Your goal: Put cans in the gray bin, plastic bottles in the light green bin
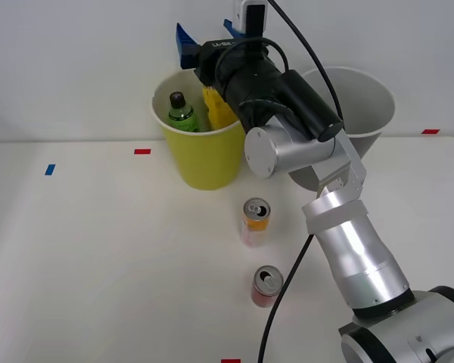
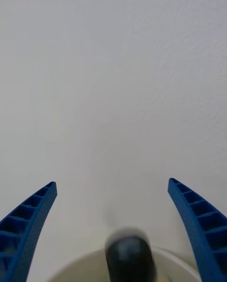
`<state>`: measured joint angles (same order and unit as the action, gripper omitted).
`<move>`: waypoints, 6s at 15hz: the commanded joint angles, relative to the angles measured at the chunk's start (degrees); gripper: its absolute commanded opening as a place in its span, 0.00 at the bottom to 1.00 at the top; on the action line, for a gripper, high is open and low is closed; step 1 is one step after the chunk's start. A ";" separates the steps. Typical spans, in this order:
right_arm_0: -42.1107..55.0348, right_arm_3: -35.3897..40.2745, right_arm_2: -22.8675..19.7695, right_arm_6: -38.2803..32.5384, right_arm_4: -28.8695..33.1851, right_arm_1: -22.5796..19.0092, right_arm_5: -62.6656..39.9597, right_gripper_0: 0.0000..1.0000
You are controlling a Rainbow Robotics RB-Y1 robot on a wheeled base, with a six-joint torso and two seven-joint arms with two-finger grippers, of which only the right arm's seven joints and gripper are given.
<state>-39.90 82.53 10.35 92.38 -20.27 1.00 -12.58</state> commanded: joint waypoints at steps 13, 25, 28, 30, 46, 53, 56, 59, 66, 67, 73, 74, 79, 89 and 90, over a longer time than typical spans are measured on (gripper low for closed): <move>0.00 0.00 1.25 0.26 -0.12 0.00 2.47 1.00; 0.09 2.73 3.45 -1.15 -3.46 -6.19 5.02 1.00; 2.11 6.42 6.09 -1.85 -8.73 -12.08 5.02 1.00; 5.27 10.90 7.05 -1.50 -11.81 -14.80 4.93 1.00; 55.37 49.31 -2.09 2.46 -0.82 -20.69 5.28 1.00; 72.25 55.55 -7.45 2.46 3.75 -18.67 6.60 1.00; 76.90 56.52 -9.82 2.55 3.75 -17.53 6.77 1.00; 82.27 56.43 -11.23 1.58 3.13 -17.61 7.65 1.00; 86.57 46.41 -5.08 -5.10 1.81 -13.13 26.73 1.00; 87.28 46.32 -4.55 -7.21 2.08 -12.43 27.25 1.00; 88.24 46.32 -3.93 -10.20 5.07 -10.67 29.01 1.00; 87.80 46.32 -4.11 -10.11 5.33 -10.85 29.01 1.00; 86.13 39.73 -2.79 -15.47 5.86 -8.74 36.75 1.00; 88.77 39.11 -8.42 -54.41 38.38 0.00 40.79 1.00; 88.86 38.67 -8.86 -56.78 39.17 0.00 41.84 1.00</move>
<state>48.62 121.57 2.32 38.71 16.94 0.74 27.86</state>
